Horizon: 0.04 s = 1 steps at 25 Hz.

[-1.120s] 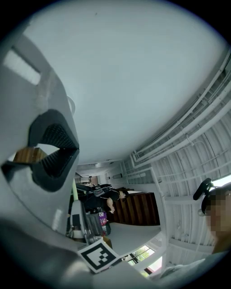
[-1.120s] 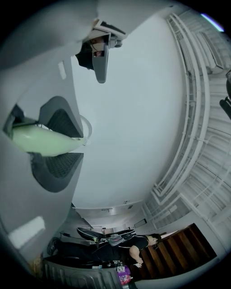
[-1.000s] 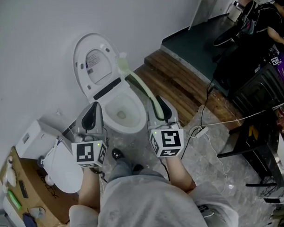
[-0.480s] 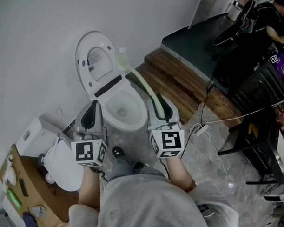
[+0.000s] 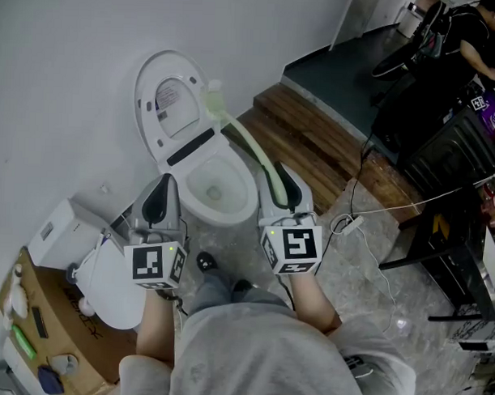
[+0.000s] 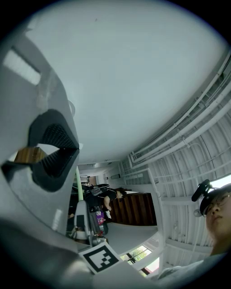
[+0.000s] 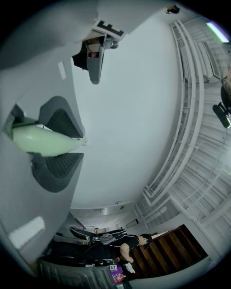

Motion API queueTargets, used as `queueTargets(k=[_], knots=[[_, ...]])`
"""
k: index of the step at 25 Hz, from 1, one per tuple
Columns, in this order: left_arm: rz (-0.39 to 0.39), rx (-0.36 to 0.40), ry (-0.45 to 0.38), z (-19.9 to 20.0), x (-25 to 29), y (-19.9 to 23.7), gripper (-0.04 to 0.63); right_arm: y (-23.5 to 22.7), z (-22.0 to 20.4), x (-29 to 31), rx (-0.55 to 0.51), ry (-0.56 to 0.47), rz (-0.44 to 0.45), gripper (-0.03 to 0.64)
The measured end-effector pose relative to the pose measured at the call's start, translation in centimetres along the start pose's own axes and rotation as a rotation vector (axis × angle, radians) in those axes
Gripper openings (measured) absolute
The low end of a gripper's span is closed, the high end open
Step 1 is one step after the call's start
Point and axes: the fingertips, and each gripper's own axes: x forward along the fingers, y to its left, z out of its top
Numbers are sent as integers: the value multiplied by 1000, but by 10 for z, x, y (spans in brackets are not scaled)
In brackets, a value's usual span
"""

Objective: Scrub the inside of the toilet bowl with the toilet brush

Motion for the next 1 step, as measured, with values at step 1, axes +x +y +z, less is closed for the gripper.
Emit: queueTargets(k=[1], knots=[[0, -2, 1, 0, -1, 0, 5, 1, 0, -1, 0, 0, 0, 103]])
